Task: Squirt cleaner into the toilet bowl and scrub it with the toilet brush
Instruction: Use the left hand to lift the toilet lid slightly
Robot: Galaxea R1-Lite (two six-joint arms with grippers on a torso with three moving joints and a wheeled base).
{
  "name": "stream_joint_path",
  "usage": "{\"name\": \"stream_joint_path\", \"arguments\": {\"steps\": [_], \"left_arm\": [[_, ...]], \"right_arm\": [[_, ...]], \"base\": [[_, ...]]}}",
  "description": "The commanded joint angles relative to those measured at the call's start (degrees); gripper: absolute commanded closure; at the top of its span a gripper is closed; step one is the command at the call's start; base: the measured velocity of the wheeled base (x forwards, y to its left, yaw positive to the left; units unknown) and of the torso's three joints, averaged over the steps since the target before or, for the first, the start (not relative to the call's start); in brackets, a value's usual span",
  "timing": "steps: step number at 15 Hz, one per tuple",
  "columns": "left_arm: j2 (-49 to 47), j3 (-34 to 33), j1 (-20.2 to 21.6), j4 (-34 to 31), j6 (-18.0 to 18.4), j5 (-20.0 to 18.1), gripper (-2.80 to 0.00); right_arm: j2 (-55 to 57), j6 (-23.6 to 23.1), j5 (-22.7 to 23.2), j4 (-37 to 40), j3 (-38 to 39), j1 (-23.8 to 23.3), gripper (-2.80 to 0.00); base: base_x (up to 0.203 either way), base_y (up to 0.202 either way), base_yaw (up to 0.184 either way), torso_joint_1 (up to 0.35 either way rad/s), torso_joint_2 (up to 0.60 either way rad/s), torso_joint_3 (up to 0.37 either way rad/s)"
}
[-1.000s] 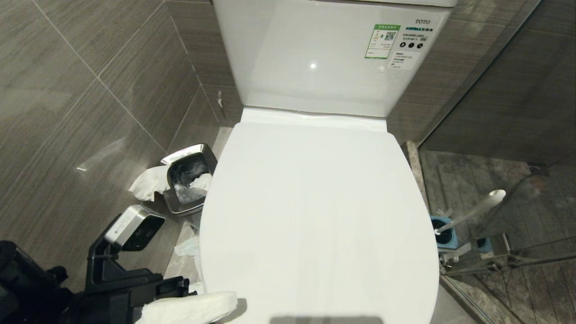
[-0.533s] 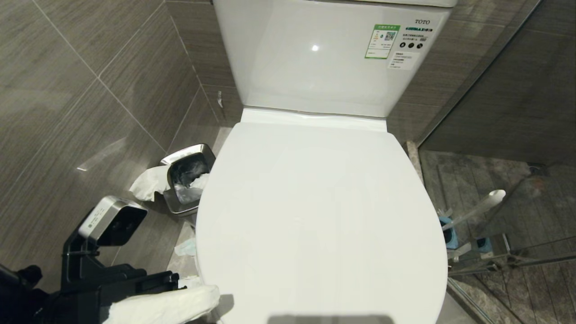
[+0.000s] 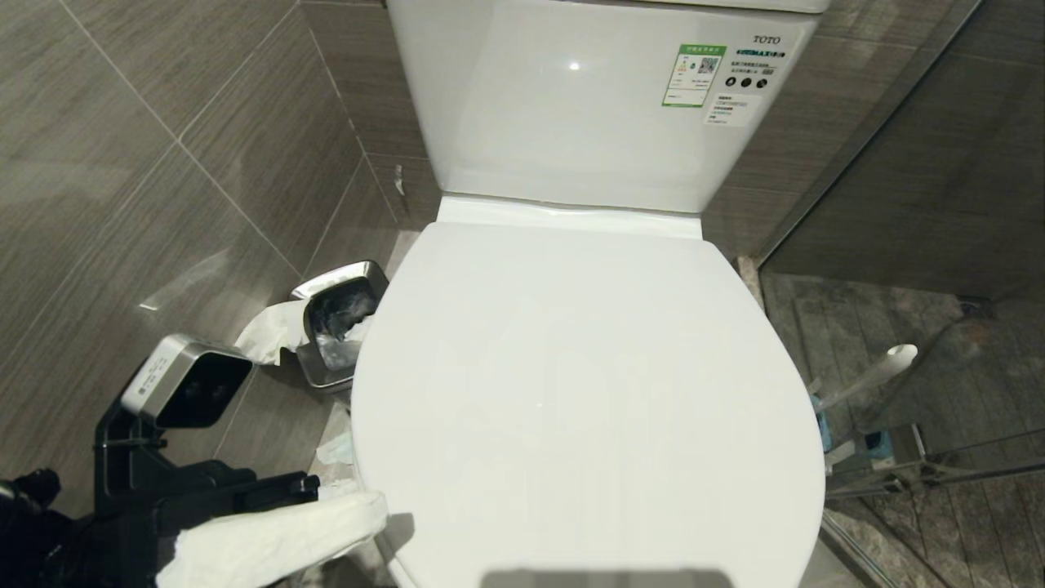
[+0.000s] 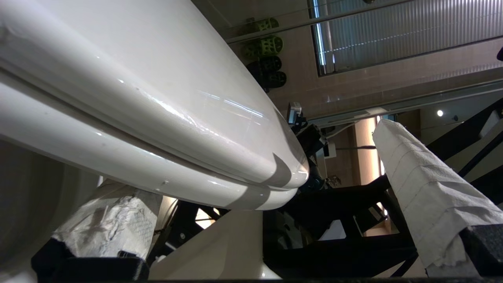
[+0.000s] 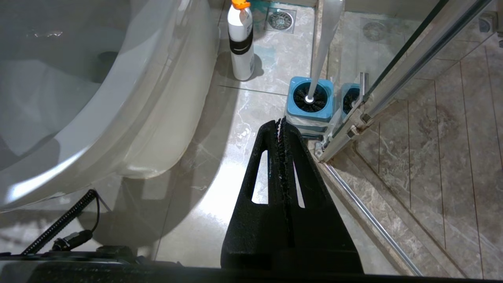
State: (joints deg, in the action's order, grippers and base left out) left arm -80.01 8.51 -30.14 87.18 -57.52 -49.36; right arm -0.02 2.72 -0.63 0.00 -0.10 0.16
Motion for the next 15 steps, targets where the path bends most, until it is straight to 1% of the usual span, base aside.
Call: {"name": "stream_joint_path", "arguments": {"steps": [1, 5, 6, 8, 9, 13, 15], "left_arm": [[0.5, 1.3, 0.0, 0.5, -0.3, -0.1, -2.80], [2.0, 2.8, 0.0, 0.5, -0.4, 0.2, -2.80], [2.5, 3.1, 0.0, 0.5, -1.2, 0.4, -2.80], [4.3, 4.3, 0.0, 0.5, -4.9, 1.1, -2.80], [5.0, 4.9, 0.1, 0.5, -6.0, 1.1, -2.80], [5.6, 5.2, 0.1, 0.5, -6.2, 1.2, -2.80], [5.2, 6.6, 0.1, 0.5, -6.2, 1.5, -2.80]], "right_arm": [[0.0, 0.0, 0.0, 0.0, 0.0, 0.0, 0.00], [0.0, 0.0, 0.0, 0.0, 0.0, 0.0, 0.00], [0.0, 0.0, 0.0, 0.0, 0.0, 0.0, 0.00], [0.0, 0.0, 0.0, 0.0, 0.0, 0.0, 0.00], [0.0, 0.0, 0.0, 0.0, 0.0, 0.0, 0.00], [0.0, 0.0, 0.0, 0.0, 0.0, 0.0, 0.00], [0.0, 0.0, 0.0, 0.0, 0.0, 0.0, 0.00]], "base": [[0.000, 0.000, 0.000, 0.000, 0.00, 0.000], [0.000, 0.000, 0.000, 0.000, 0.00, 0.000], [0.000, 0.000, 0.000, 0.000, 0.00, 0.000], [0.000, 0.000, 0.000, 0.000, 0.00, 0.000], [0.000, 0.000, 0.000, 0.000, 0.00, 0.000], [0.000, 0.000, 0.000, 0.000, 0.00, 0.000], [0.000, 0.000, 0.000, 0.000, 0.00, 0.000]]}}
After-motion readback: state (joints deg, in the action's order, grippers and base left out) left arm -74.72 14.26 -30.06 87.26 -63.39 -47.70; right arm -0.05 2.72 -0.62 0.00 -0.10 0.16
